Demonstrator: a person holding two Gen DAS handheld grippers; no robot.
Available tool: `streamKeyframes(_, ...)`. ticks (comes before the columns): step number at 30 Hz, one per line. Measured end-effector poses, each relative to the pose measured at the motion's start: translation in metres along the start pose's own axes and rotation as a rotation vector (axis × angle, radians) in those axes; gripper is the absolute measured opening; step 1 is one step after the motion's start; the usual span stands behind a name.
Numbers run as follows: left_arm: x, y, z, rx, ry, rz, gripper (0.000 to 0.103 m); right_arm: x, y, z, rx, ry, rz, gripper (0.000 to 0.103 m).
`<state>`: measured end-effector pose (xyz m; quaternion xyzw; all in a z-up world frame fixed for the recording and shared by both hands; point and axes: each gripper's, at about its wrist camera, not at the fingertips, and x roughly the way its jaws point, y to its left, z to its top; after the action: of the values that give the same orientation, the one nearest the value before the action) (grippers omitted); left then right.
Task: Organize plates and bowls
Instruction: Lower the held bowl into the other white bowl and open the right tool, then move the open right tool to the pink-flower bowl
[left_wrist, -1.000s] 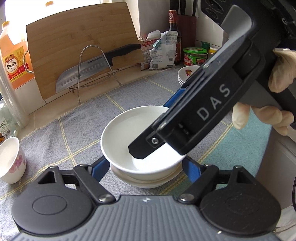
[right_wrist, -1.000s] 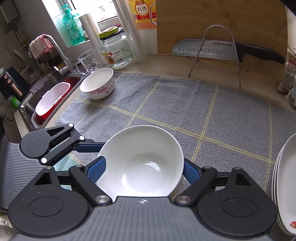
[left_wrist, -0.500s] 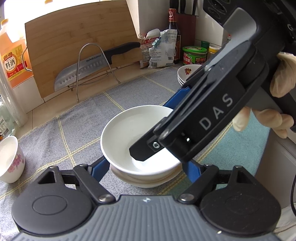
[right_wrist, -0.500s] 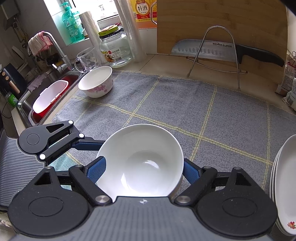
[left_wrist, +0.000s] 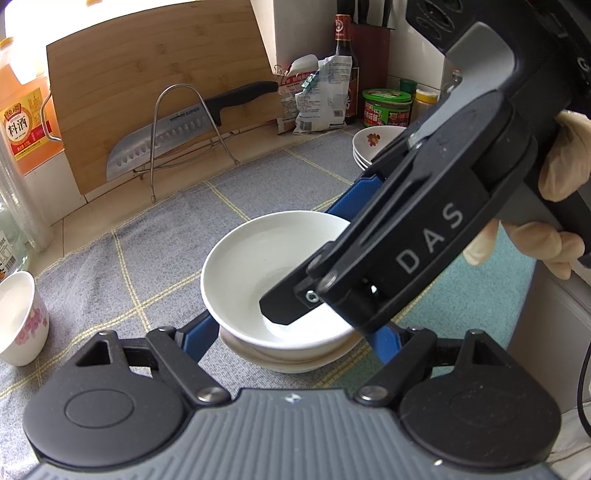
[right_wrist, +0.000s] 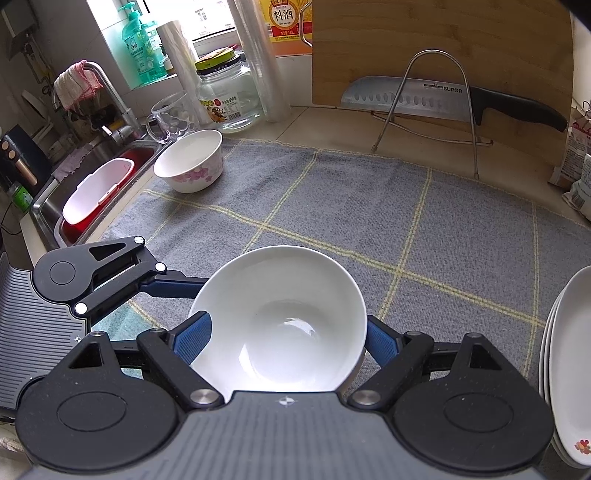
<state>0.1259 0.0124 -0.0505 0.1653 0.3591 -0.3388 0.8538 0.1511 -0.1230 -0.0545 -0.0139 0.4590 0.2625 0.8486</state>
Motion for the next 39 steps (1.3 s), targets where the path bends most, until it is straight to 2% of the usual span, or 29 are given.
streamKeyframes(8, 0.002, 0.001, 0.0, -0.006, 0.01, -0.014, 0.087, 0.001, -0.002, -0.001, 0.01, -0.001, 0.003, 0.091)
streamKeyframes(10, 0.002, 0.001, -0.001, -0.002, 0.01, -0.016, 0.088, 0.002, -0.003, -0.001, 0.015, 0.006, 0.008, 0.093)
streamKeyframes(11, 0.001, 0.001, -0.002, 0.001, 0.009, -0.014, 0.088, 0.003, -0.002, -0.001, 0.015, 0.006, 0.013, 0.097)
streamKeyframes(15, -0.007, 0.003, -0.004, 0.014, -0.004, -0.014, 0.091, 0.0, -0.001, 0.0, 0.011, -0.014, 0.021, 0.102)
streamKeyframes(23, -0.025, 0.012, -0.009, -0.025, -0.039, 0.015, 0.094, -0.012, -0.001, -0.004, 0.016, -0.071, -0.019, 0.103)
streamKeyframes(30, -0.032, 0.019, -0.014, -0.112, -0.051, 0.095, 0.094, -0.023, 0.012, -0.014, -0.072, -0.147, -0.129, 0.103)
streamKeyframes(34, -0.037, 0.022, -0.016, -0.194, -0.055, 0.162, 0.094, -0.027, 0.017, -0.016, -0.141, -0.168, -0.129, 0.103)
streamKeyframes(39, -0.047, 0.025, -0.022, -0.288, -0.05, 0.264, 0.095, -0.028, 0.019, -0.015, -0.22, -0.181, -0.084, 0.103)
